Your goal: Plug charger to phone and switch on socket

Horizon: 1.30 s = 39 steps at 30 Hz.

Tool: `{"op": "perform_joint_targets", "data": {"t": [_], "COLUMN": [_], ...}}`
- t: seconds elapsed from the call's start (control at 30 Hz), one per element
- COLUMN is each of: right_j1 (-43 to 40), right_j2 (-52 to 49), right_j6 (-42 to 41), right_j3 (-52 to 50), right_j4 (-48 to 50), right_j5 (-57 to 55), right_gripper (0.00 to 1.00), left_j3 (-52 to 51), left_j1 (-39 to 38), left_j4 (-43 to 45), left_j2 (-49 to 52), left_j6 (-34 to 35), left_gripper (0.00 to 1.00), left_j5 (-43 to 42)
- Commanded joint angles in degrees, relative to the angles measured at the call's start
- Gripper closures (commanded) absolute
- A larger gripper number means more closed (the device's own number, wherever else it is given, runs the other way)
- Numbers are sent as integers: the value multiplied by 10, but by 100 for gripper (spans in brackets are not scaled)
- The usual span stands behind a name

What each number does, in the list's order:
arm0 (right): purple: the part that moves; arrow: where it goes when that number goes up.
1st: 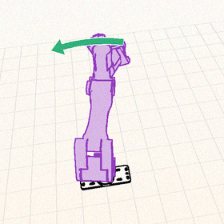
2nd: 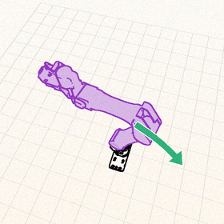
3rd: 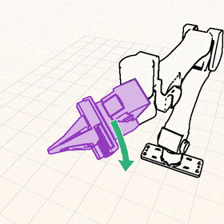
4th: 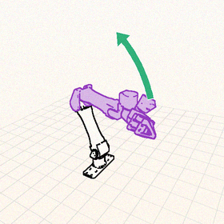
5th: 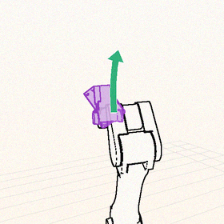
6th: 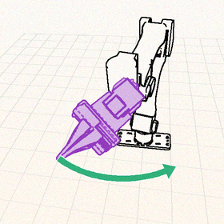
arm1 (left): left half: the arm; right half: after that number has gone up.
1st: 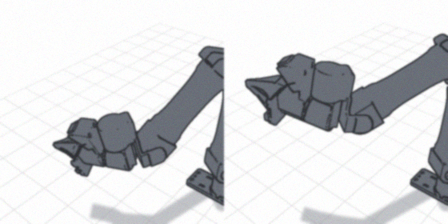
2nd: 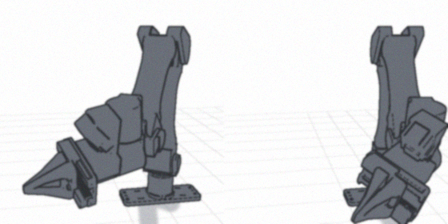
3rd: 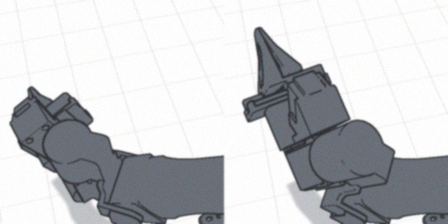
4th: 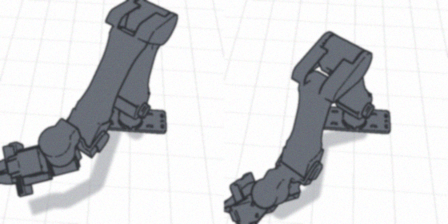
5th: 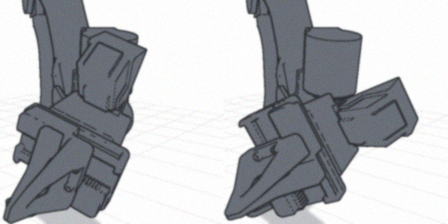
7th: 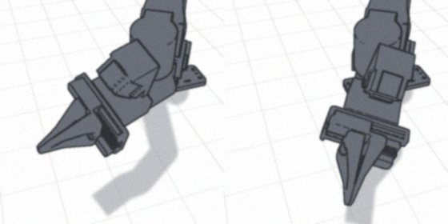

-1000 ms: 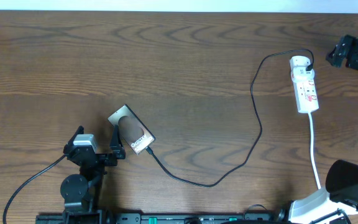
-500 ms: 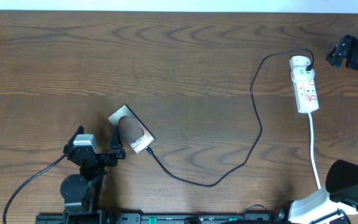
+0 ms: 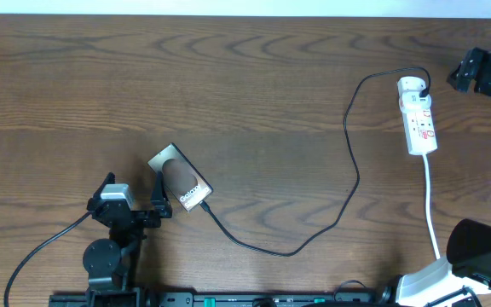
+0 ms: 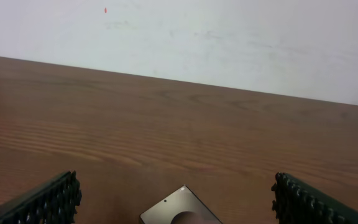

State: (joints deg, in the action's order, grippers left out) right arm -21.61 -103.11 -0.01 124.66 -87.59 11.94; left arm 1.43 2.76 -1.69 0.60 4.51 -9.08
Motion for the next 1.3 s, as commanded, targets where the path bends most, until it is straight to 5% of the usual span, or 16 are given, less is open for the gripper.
{"op": "perform_joint_targets", "data": {"t": [0.0, 0.47, 0.8, 0.97, 1.27], "right_j1": [2, 3, 69, 134, 191], "right_j2": [5, 13, 119, 222, 471], "right_j6": [-8, -2, -1, 25, 40], "right_j3": [1, 1, -52, -165, -589], "right_j4": [-1, 9, 192, 356, 738], "right_j5": [0, 3, 40, 40, 41], "right_gripper": [1, 1, 1, 1, 1], "left_j3": [-12, -12, -12, -12, -12], "left_j1": [-3, -3, -3, -3, -3], "left_j4": [-17, -17, -17, -17, -17], "left_j2": [-4, -4, -4, -4, -4], "left_j6": [5, 5, 5, 5, 5], "left_gripper": [2, 2, 2, 2, 2], "left_j5": [-5, -5, -5, -5, -5]}}
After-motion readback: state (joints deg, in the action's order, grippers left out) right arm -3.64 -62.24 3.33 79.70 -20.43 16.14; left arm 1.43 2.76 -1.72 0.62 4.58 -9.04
